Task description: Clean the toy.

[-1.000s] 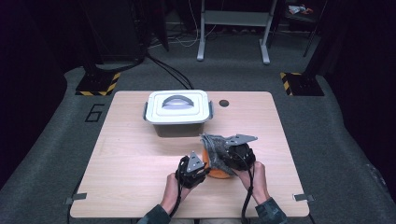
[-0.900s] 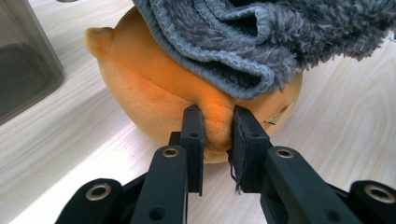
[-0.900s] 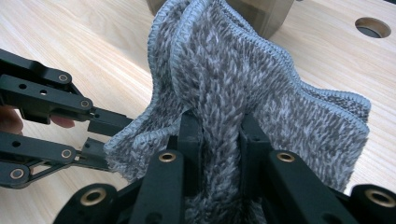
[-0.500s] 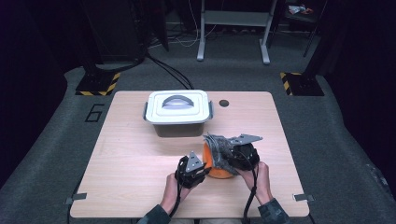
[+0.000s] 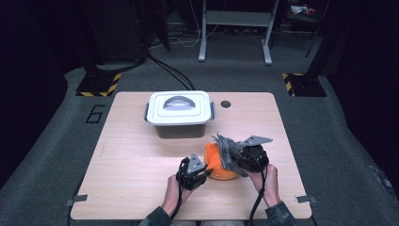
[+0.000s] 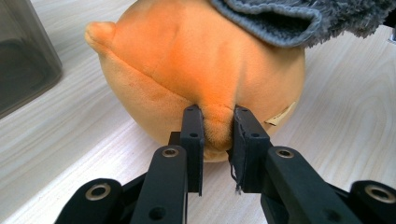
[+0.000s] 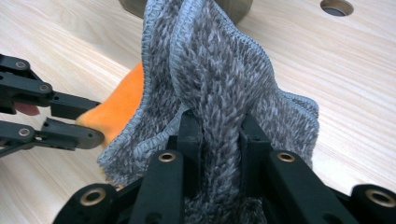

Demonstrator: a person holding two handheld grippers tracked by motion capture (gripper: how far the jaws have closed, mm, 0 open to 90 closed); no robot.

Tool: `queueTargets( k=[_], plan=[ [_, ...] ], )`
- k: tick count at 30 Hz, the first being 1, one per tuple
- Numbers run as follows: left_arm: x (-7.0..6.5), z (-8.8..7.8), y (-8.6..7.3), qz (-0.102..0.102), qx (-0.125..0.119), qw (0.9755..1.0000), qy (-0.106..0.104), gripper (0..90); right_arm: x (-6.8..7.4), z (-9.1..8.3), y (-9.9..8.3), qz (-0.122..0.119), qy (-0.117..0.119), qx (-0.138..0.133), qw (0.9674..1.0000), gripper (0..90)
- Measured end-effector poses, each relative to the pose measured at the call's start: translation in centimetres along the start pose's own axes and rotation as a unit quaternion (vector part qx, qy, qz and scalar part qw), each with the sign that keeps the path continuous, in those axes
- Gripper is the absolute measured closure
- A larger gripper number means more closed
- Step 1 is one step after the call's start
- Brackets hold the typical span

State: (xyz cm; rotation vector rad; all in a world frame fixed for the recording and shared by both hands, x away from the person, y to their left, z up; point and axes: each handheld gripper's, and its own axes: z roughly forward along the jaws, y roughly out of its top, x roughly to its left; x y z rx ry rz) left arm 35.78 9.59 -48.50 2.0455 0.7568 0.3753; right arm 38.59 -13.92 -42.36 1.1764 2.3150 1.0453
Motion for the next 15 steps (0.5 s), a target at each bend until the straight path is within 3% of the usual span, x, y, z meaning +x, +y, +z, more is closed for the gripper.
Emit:
queueTargets(
  k=[15],
  plan=[
    [0.1, 0.0, 0.0, 0.004, 0.003, 1.0000, -0.001, 76.2, -1.4, -0.4, -1.2, 0.015, -0.013, 0.009, 0.9998, 74.6]
  ],
)
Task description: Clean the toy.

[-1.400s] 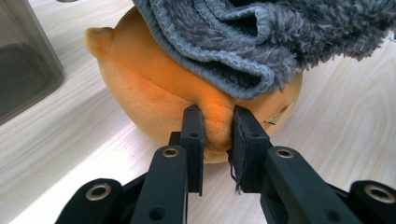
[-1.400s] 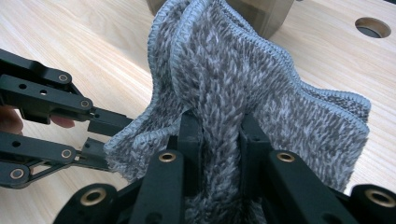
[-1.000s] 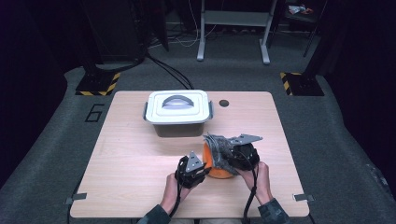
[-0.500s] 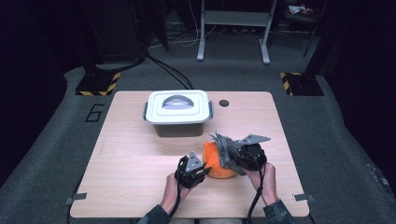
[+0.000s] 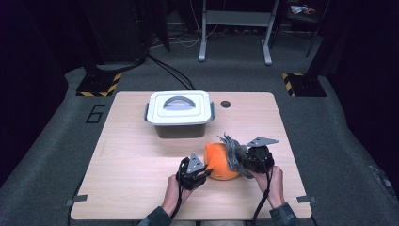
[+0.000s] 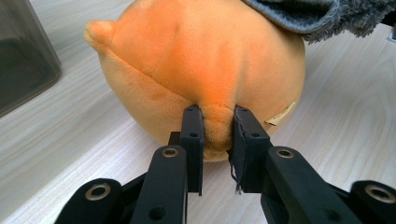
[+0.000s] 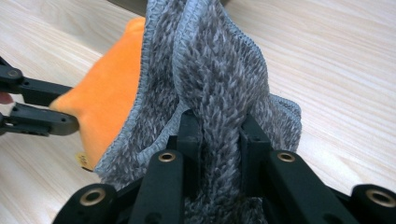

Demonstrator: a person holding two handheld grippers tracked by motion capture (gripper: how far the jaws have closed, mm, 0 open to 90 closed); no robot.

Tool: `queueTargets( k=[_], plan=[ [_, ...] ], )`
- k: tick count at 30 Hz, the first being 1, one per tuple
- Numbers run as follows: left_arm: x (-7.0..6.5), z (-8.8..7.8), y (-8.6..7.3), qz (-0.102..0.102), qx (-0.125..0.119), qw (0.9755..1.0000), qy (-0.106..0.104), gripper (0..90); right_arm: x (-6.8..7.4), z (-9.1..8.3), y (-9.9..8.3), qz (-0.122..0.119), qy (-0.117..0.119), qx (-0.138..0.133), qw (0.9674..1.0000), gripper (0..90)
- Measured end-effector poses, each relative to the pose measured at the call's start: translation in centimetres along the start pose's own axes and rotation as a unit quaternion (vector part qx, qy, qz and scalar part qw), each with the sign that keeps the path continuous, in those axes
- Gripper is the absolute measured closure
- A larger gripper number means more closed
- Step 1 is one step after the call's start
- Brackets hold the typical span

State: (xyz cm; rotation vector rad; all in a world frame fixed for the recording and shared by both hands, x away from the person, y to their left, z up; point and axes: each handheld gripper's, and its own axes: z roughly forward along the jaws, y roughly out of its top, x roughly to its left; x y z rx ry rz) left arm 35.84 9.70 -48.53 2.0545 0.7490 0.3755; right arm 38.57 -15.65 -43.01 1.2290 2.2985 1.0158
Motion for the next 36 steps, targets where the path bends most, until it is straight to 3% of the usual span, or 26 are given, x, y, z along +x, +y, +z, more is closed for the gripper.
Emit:
queueTargets(
  k=[12, 13, 14, 19, 30, 36],
  plan=[
    [0.0, 0.1, 0.0, 0.001, -0.003, 1.0000, 0.003, 76.2, -1.6, 0.3, -1.3, 0.020, -0.014, 0.015, 0.9996, 74.6],
    [0.0, 0.1, 0.0, 0.001, -0.002, 1.0000, 0.002, 76.2, -1.6, 0.4, -1.4, 0.033, -0.013, 0.014, 0.9993, 74.6],
    [0.0, 0.0, 0.0, 0.001, 0.000, 1.0000, 0.000, 76.2, -2.0, 0.6, -1.6, 0.024, -0.013, 0.015, 0.9995, 74.5],
    [0.0, 0.1, 0.0, 0.001, 0.000, 1.0000, 0.000, 76.1, -2.6, 1.1, -2.1, 0.044, -0.015, 0.026, 0.9986, 74.5],
    [0.2, 0.1, -0.1, -0.002, -0.003, 1.0000, 0.006, 76.0, -4.3, 3.5, -4.4, 0.070, -0.024, 0.077, 0.9943, 74.3],
    [0.0, 0.1, -0.1, 0.001, -0.004, 1.0000, 0.007, 75.9, -4.7, 1.8, -4.0, 0.080, -0.034, 0.050, 0.9950, 74.6]
  ],
)
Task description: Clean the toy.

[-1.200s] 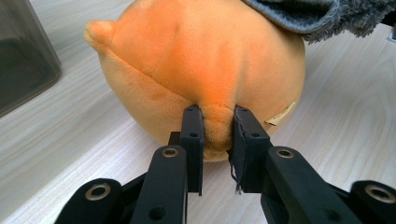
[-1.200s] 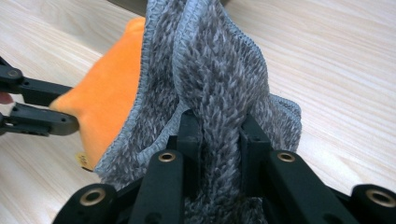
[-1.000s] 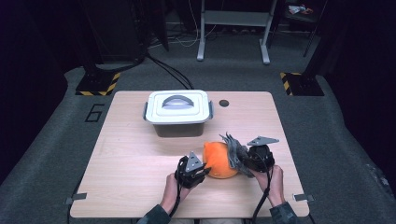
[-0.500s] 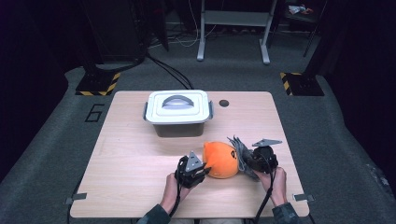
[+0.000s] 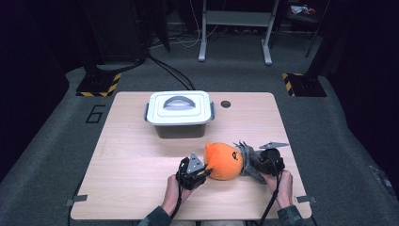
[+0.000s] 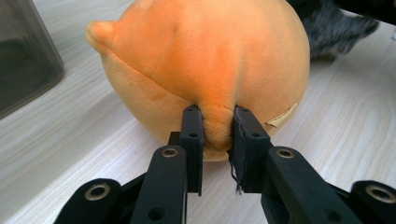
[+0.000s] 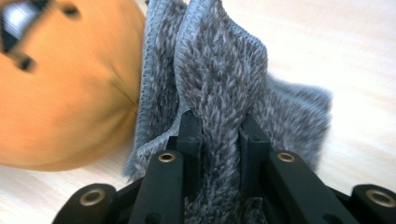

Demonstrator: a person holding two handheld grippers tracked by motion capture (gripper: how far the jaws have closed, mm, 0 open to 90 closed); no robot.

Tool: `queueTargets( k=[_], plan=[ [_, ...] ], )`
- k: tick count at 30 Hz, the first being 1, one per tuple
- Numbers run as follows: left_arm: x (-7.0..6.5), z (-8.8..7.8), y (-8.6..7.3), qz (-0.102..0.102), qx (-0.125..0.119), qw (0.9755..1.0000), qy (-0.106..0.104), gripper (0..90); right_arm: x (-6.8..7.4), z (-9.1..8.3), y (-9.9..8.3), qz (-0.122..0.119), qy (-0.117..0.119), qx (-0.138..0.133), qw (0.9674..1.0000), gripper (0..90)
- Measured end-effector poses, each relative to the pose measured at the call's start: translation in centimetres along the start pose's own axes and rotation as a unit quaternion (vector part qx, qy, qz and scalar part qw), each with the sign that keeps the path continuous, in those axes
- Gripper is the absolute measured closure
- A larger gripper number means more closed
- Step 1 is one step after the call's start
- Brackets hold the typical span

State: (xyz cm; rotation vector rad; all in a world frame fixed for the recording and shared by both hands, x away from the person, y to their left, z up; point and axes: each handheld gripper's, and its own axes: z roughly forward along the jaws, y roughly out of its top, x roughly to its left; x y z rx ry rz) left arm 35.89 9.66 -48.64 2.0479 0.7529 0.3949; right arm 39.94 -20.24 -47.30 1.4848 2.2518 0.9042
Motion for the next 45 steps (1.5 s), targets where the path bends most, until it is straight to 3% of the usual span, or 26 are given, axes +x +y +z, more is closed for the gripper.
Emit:
queueTargets(
  k=[5, 10, 14, 17, 23, 27, 36, 42, 45],
  plan=[
    [0.0, 0.0, 0.1, 0.002, 0.003, 1.0000, -0.003, 75.8, 0.6, -3.2, 1.6, -0.021, 0.000, -0.038, 0.9991, 74.6],
    [0.0, -0.1, 0.1, 0.003, 0.003, 1.0000, -0.002, 75.8, 1.8, -4.8, 2.9, -0.036, 0.011, -0.062, 0.9974, 74.6],
    [0.0, 0.0, 0.1, 0.000, 0.002, 1.0000, -0.003, 75.8, 3.3, -5.9, 4.1, -0.052, 0.029, -0.078, 0.9951, 74.5],
    [-0.1, 0.0, 0.1, -0.001, 0.000, 1.0000, -0.002, 75.7, 4.9, -6.2, 5.1, -0.066, 0.057, -0.085, 0.9926, 74.5],
    [-0.1, 0.1, 0.1, -0.001, -0.003, 1.0000, 0.001, 75.7, 6.7, -5.6, 6.1, -0.081, 0.083, -0.082, 0.9899, 74.4],
    [-0.2, 0.1, 0.2, -0.001, -0.004, 1.0000, 0.001, 75.7, 8.2, -4.2, 6.4, -0.092, 0.101, -0.071, 0.9881, 74.3],
    [-0.1, 0.0, 0.2, 0.008, -0.002, 1.0000, 0.001, 75.6, 9.8, -1.7, 6.2, -0.110, 0.111, -0.047, 0.9865, 74.0],
    [-0.2, 0.0, 0.2, 0.001, -0.002, 1.0000, -0.001, 75.4, 10.5, -0.7, 5.9, -0.141, 0.077, -0.040, 0.9862, 74.2],
    [-0.2, 0.1, 0.1, 0.000, -0.004, 1.0000, 0.000, 75.4, 10.6, -0.9, 5.7, -0.137, 0.065, -0.039, 0.9878, 74.5]
  ],
)
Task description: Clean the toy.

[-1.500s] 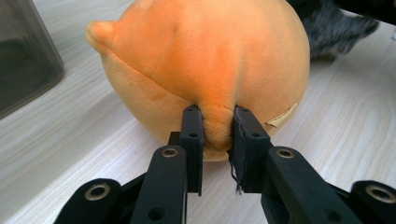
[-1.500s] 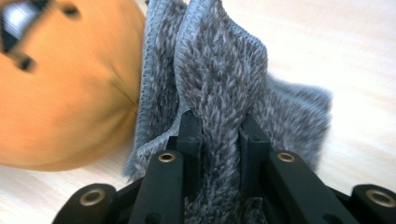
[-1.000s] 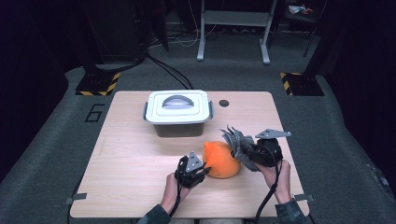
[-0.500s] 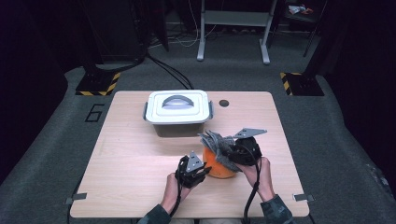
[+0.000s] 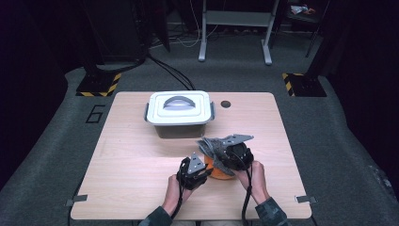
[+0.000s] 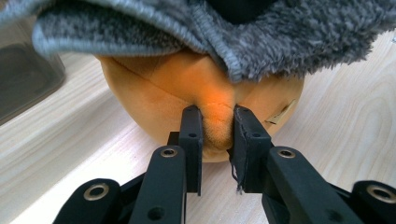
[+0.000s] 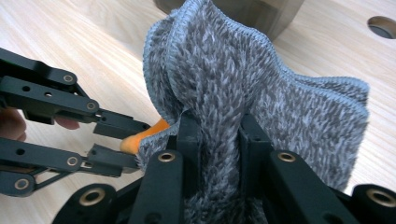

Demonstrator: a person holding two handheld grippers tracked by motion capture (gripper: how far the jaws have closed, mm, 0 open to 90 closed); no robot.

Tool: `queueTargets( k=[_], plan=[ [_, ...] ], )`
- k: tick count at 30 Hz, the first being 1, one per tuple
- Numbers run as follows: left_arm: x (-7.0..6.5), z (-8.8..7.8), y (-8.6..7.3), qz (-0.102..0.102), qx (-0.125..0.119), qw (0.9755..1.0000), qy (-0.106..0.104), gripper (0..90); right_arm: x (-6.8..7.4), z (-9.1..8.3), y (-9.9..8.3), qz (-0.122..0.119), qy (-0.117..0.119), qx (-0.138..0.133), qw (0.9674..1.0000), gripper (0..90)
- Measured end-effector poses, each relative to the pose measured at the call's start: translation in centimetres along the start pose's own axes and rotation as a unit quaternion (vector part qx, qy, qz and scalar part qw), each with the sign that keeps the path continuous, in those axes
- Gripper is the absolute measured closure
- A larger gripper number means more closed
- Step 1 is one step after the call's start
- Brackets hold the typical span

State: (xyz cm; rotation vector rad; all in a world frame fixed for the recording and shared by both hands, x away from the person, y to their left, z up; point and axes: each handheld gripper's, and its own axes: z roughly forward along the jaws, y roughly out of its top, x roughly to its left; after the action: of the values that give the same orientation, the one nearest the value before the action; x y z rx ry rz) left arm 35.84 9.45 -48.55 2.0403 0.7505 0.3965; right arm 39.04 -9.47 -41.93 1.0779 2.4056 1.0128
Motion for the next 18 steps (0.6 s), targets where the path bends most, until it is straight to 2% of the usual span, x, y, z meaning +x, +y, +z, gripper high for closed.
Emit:
queueTargets(
  k=[2, 9, 10, 13, 16, 18],
  plan=[
    [0.0, 0.0, 0.0, 0.000, -0.001, 1.0000, 0.001, 75.4, -0.2, 0.0, 0.0, -0.008, 0.001, -0.004, 1.0000, 74.5],
    [0.0, 0.1, 0.0, -0.001, -0.002, 1.0000, -0.001, 75.4, -0.8, -0.6, -0.5, 0.000, -0.003, -0.006, 1.0000, 74.4],
    [0.0, 0.1, 0.0, -0.001, -0.002, 1.0000, -0.001, 75.5, -0.9, -0.8, -0.6, 0.009, -0.002, -0.005, 0.9999, 74.4],
    [0.0, 0.0, 0.0, -0.001, -0.001, 1.0000, -0.001, 75.5, -1.2, -0.9, -0.7, 0.005, -0.005, -0.007, 1.0000, 74.5],
    [0.0, 0.0, 0.0, 0.000, 0.001, 1.0000, -0.002, 75.5, -1.6, -1.3, -1.1, 0.015, -0.008, -0.006, 0.9998, 74.6],
    [0.0, 0.0, 0.0, -0.001, -0.001, 1.0000, 0.000, 75.5, -2.0, -1.4, -1.3, 0.010, -0.011, -0.009, 0.9999, 74.5]
  ],
)
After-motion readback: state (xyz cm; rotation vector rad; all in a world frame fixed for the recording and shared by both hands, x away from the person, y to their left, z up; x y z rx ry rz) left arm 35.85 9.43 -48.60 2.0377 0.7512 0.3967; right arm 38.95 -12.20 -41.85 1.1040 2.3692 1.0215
